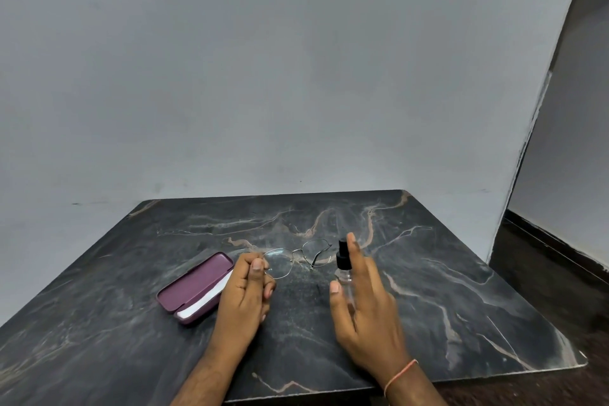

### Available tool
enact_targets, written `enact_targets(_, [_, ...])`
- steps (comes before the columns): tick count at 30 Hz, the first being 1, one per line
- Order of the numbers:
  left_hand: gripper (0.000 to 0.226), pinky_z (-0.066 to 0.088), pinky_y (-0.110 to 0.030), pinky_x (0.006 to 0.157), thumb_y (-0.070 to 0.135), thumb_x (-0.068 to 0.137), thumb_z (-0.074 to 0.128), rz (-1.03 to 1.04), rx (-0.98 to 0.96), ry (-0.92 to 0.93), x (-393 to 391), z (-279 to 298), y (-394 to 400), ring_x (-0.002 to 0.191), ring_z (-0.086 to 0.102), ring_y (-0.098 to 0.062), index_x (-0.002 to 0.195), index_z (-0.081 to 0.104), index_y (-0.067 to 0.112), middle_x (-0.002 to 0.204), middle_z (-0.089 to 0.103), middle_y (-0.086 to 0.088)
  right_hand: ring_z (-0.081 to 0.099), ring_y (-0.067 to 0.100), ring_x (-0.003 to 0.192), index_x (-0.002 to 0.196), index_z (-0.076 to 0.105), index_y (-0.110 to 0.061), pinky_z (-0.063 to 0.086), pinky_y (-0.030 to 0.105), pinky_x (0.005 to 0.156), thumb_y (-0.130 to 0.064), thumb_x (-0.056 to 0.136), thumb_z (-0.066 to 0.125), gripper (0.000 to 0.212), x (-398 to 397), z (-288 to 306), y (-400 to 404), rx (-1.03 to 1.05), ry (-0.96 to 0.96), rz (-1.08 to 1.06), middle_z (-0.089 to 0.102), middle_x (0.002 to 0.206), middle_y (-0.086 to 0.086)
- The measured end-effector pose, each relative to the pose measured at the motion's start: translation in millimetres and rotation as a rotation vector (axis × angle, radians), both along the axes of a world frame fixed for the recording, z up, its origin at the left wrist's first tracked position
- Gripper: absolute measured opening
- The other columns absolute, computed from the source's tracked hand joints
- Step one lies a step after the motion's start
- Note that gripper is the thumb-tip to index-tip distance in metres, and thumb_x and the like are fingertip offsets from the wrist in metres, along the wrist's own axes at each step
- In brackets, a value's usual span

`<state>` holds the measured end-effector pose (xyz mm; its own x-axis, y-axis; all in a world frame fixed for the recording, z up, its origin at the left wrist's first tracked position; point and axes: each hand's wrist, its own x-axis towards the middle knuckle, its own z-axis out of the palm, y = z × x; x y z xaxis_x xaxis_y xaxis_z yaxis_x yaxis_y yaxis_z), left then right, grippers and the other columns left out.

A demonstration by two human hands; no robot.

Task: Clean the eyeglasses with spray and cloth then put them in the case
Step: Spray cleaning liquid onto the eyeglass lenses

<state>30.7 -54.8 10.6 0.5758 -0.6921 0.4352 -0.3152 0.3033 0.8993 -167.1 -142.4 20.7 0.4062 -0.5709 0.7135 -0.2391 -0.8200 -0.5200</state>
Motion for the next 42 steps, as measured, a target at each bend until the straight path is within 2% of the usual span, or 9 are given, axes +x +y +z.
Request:
enact_targets(3, [0.026, 0.036, -0.023, 0.042, 0.046, 0.109, 0.041, 0.001, 0.008, -0.012, -0.7, -0.4, -0.2, 0.051, 0.039, -0.010, 0.099, 0.057, 0.027, 0.066, 0.050, 0.008, 0.054, 0.009, 0.063, 0.172, 0.010, -0.042, 0.035, 0.014, 0.045, -0.043, 0.104, 0.047, 0.077, -3.5, 0.9, 1.3, -0.023, 0.087, 0.003, 0.042, 0.108, -0.024])
enact_targets(10, [0.026, 0.035, -0.022, 0.042, 0.047, 0.108, 0.041, 0.005, 0.005, 0.002, -4.4, 3.0, 2.6, 0.051, 0.039, -0.010, 0.097, 0.057, 0.029, 0.065, 0.051, 0.008, 0.050, 0.011, 0.062, 0.169, 0.021, -0.048, 0.035, 0.013, 0.049, -0.038, 0.099, 0.052, 0.078, -7.5, 1.2, 5.4, -0.012, 0.114, 0.008, 0.043, 0.093, -0.026])
enact_targets(14, [0.026, 0.037, -0.021, 0.042, 0.047, 0.107, 0.041, 0.013, 0.005, 0.002, -6.1, 4.5, 3.2, 0.051, 0.040, -0.008, 0.095, 0.057, 0.031, 0.064, 0.051, 0.008, 0.059, 0.015, 0.065, 0.165, 0.027, -0.054, 0.053, 0.032, 0.056, -0.039, 0.096, 0.052, 0.075, -7.4, -2.0, 2.1, 0.050, 0.065, 0.010, 0.060, 0.102, -0.015])
enact_targets(18, [0.026, 0.037, -0.021, 0.042, 0.046, 0.107, 0.041, 0.016, 0.004, 0.006, -7.3, 5.6, 3.1, 0.051, 0.040, -0.007, 0.094, 0.058, 0.033, 0.064, 0.050, 0.008, 0.070, 0.017, 0.088, 0.163, 0.034, -0.053, 0.062, 0.039, 0.070, -0.040, 0.094, 0.054, 0.073, -7.4, -4.4, 1.2, 0.056, 0.081, 0.025, 0.067, 0.115, -0.012])
enact_targets(24, [0.026, 0.037, -0.021, 0.042, 0.046, 0.108, 0.040, 0.012, 0.003, -0.008, -6.7, 5.5, 3.9, 0.051, 0.040, -0.008, 0.096, 0.057, 0.031, 0.064, 0.049, 0.008, 0.067, 0.002, 0.102, 0.153, 0.037, -0.062, 0.056, 0.018, 0.079, -0.038, 0.093, 0.057, 0.068, -6.1, -2.9, 2.1, 0.052, 0.057, 0.033, 0.061, 0.125, -0.036])
enact_targets(27, [0.026, 0.036, -0.022, 0.042, 0.047, 0.107, 0.040, 0.008, -0.005, 0.005, -7.0, 6.4, 3.7, 0.051, 0.039, -0.008, 0.095, 0.058, 0.033, 0.064, 0.049, 0.008, 0.066, 0.010, 0.107, 0.158, 0.039, -0.057, 0.053, 0.015, 0.083, -0.036, 0.094, 0.058, 0.070, -6.3, 0.8, 4.0, 0.044, 0.018, 0.056, 0.053, 0.129, -0.048])
enact_targets(31, [0.025, 0.036, -0.022, 0.043, 0.048, 0.107, 0.041, 0.002, -0.004, 0.008, -6.0, 5.8, 3.4, 0.051, 0.039, -0.007, 0.094, 0.058, 0.034, 0.064, 0.049, 0.008, 0.070, 0.011, 0.083, 0.161, 0.035, -0.056, 0.059, 0.025, 0.068, -0.038, 0.094, 0.059, 0.073, -7.5, 2.8, 7.6, 0.028, -0.002, 0.049, 0.052, 0.132, -0.049])
enact_targets(37, [0.025, 0.037, -0.022, 0.043, 0.046, 0.109, 0.042, -0.004, 0.006, 0.002, -7.7, 4.8, 2.1, 0.049, 0.040, -0.007, 0.095, 0.060, 0.036, 0.064, 0.051, 0.007, 0.061, 0.002, 0.061, 0.165, 0.026, -0.055, 0.039, 0.006, 0.051, -0.042, 0.096, 0.054, 0.076, -3.1, 4.3, 17.7, 0.044, 0.000, 0.073, 0.064, 0.113, -0.033])
enact_targets(42, [0.027, 0.036, -0.023, 0.042, 0.048, 0.112, 0.043, -0.013, -0.010, 0.021, -7.8, 5.6, 3.5, 0.048, 0.039, -0.008, 0.095, 0.060, 0.036, 0.063, 0.049, 0.006, 0.064, 0.006, 0.063, 0.168, 0.015, -0.055, 0.058, 0.029, 0.062, -0.048, 0.102, 0.052, 0.076, 18.1, -2.4, 31.6, 0.051, 0.123, 0.197, 0.046, 0.140, -0.046])
